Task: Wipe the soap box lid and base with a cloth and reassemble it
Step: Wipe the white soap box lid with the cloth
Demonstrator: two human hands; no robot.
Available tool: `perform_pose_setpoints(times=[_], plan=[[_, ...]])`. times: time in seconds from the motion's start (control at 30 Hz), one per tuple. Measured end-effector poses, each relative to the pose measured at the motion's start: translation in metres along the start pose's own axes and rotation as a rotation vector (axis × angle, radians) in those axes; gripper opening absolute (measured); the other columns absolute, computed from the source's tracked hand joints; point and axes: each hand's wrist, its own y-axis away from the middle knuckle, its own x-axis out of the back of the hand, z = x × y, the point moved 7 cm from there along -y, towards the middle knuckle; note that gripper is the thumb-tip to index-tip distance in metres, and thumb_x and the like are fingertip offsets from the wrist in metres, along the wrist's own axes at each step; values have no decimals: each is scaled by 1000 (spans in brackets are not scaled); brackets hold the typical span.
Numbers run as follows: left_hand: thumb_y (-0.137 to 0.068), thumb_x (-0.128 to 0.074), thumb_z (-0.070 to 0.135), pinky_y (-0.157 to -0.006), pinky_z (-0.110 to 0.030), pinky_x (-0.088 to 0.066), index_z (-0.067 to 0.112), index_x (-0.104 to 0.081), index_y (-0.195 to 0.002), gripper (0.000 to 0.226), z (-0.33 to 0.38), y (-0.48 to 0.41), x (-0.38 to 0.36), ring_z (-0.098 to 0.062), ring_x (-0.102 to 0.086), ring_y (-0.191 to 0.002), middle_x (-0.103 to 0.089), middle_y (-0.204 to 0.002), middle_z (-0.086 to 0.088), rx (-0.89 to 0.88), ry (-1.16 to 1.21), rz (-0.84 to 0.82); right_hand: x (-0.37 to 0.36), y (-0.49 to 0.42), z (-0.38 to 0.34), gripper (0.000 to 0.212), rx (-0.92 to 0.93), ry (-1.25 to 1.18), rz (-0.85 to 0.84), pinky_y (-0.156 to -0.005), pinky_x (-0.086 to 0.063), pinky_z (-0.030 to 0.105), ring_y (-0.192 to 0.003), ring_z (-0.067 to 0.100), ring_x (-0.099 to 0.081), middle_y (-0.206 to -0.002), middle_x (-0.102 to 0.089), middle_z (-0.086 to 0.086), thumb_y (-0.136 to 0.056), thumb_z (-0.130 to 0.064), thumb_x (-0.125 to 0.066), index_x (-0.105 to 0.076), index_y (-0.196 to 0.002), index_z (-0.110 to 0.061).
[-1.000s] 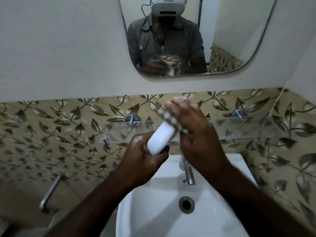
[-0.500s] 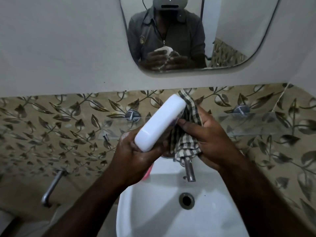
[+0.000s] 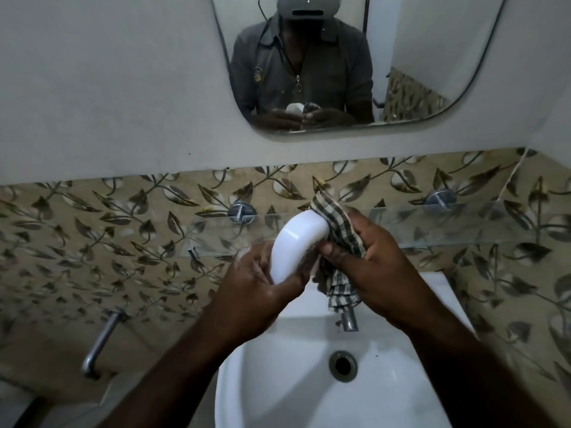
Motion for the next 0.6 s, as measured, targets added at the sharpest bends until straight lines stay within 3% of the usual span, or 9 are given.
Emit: perform_pose_setpoints(times=[0.07,0.13,0.2,0.27,0.33,0.4,0.47,0.53,0.6], plan=[[-64,-69,26,-53,-33,-49,16,-67,-81,20,3,0,1,-30,-61,-62,-68,-73,-11,-20,-99,72,11,4,-10,43,69,133,160,-78,-53,25,-83,0,-66,-96,-70,-21,-93,0,-58,-60,-129,-24],[-67,-68,18,-45,-20,-40,13,-62,-76,11,4,-1,-2,-24,-54,-56,-62,-72,-11,-40,-192,85,8,14,-31,53,234,342,275,-94,-51,25,-106,2,-64,-118,-66,-19,-89,8,-53,-59,-131,-24],[-72,-67,13,-49,-17,-42,13,-62,-75,6,8,-4,-10,-12,-55,-56,-62,-66,-7,-119,-157,2,-22,24,-46,57,461,618,205,-113,-35,41,-133,17,-48,-137,-58,1,-82,6,-46,-57,-133,-16],[-77,-64,11,-62,-17,-50,12,-67,-87,10,12,-4,-15,-1,-64,-74,-70,-77,6,-236,-76,-65,-49,33,-47,55,593,810,88,-117,-25,45,-139,28,-40,-142,-53,9,-80,-6,-40,-59,-131,-13],[-77,-63,7,-57,-19,-47,9,-67,-85,9,10,-2,-12,1,-63,-70,-69,-73,4,-240,-39,-55,-46,29,-46,54,580,781,68,-116,-29,42,-137,26,-43,-141,-54,9,-81,-6,-40,-60,-130,-12],[-71,-63,5,-45,-29,-38,4,-62,-74,4,7,3,-12,-6,-49,-51,-58,-61,-11,-202,-81,-41,-22,16,-38,60,410,563,143,-108,-42,42,-124,11,-53,-139,-57,1,-78,3,-43,-59,-133,-15],[-68,-62,5,-43,-32,-35,2,-59,-72,6,6,6,-12,-8,-43,-48,-53,-58,-14,-192,-111,-28,-11,13,-34,64,302,443,200,-103,-47,40,-114,-1,-56,-137,-59,-3,-75,4,-43,-58,-134,-16],[-68,-63,8,-44,-32,-36,6,-58,-72,7,10,4,-8,-9,-46,-50,-55,-61,-15,-221,-89,-5,-27,23,-46,60,380,596,223,-112,-36,34,-129,14,-52,-139,-57,4,-77,-1,-40,-58,-134,-12],[-74,-63,12,-50,-29,-46,13,-59,-78,5,18,2,-5,-8,-57,-61,-62,-73,-14,-325,-35,-11,-50,36,-59,59,531,761,177,-117,-29,38,-137,28,-42,-141,-54,10,-77,-3,-38,-58,-132,-10]])
